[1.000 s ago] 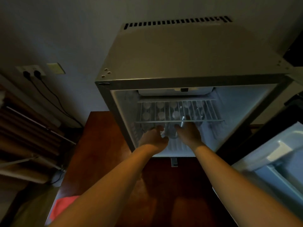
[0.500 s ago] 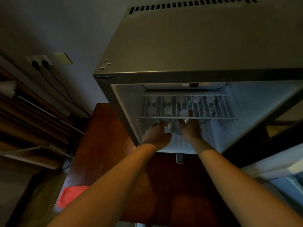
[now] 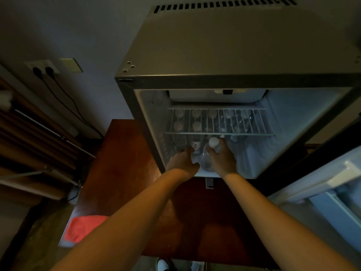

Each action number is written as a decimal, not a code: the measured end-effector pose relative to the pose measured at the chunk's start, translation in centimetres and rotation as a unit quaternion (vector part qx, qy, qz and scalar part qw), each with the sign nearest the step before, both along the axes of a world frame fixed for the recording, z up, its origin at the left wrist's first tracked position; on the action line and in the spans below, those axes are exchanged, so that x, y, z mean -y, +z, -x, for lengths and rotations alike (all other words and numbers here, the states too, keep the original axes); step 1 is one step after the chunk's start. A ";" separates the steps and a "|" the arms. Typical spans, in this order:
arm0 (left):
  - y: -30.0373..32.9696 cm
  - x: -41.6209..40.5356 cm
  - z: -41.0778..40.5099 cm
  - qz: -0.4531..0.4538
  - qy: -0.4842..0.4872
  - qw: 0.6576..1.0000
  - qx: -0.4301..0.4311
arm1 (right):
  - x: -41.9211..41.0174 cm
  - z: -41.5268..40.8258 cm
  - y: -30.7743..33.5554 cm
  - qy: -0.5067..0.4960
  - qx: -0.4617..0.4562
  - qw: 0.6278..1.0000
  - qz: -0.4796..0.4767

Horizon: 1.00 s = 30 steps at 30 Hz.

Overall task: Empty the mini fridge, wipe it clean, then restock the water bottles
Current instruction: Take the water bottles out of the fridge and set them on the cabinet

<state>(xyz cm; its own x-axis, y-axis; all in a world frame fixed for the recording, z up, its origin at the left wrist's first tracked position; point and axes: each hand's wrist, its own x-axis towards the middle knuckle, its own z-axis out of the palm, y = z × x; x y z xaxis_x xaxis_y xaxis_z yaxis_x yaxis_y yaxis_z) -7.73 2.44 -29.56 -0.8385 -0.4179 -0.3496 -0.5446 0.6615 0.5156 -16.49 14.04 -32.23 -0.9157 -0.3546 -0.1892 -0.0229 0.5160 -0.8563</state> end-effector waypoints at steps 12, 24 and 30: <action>-2.8 0.9 -4.4 -0.019 0.041 0.997 0.066 | 1.5 -5.7 0.7 0.062 0.025 0.997 -0.036; -3.2 5.5 -12.4 -0.019 0.100 0.994 0.035 | 7.2 -11.9 1.0 0.192 0.068 0.979 0.017; -3.6 9.1 -16.4 0.005 0.149 0.988 0.033 | 11.6 -14.6 -0.1 0.244 0.074 0.966 0.031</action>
